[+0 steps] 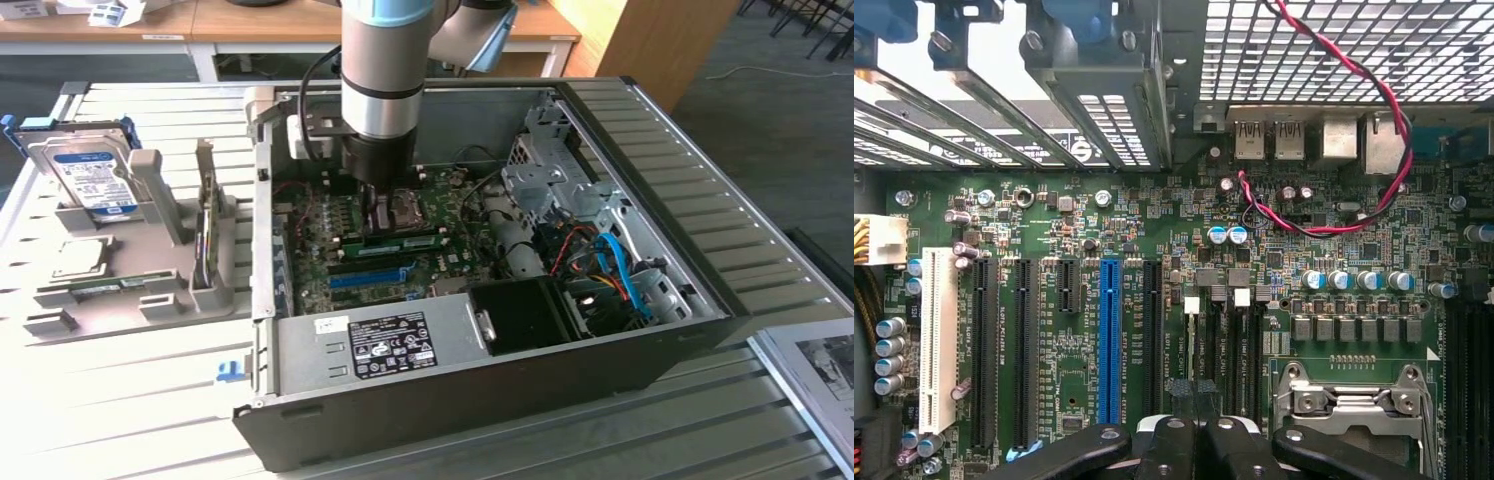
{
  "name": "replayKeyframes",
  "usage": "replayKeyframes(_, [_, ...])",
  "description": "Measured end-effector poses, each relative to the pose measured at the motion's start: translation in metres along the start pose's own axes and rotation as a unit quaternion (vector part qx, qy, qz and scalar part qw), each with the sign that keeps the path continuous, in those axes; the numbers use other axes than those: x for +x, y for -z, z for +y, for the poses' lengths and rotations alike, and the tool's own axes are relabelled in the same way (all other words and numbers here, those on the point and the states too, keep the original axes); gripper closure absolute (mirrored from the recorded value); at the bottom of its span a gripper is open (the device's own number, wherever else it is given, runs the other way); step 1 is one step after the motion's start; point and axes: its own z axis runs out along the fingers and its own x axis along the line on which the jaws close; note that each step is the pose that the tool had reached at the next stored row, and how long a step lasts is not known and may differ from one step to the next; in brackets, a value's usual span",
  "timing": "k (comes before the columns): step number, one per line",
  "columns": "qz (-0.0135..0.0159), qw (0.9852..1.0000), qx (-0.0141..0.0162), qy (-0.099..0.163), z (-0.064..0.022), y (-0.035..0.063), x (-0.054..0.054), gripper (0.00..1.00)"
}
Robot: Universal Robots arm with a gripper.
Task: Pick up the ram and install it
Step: 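Press down the ram until it locks into place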
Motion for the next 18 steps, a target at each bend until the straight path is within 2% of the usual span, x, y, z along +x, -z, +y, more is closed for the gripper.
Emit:
replayKeyframes(4, [-0.0009, 1.0000, 0.0005, 0.000, -0.0002, 0.0020, 0.000, 0.90])
replayKeyframes(6, [-0.0001, 1.0000, -0.0004, 0.000, 0.0001, 0.0052, 0.000, 0.90])
replayKeyframes(18, [-0.0001, 1.0000, -0.0006, 0.000, 0.0008, 0.0266, 0.001, 0.90])
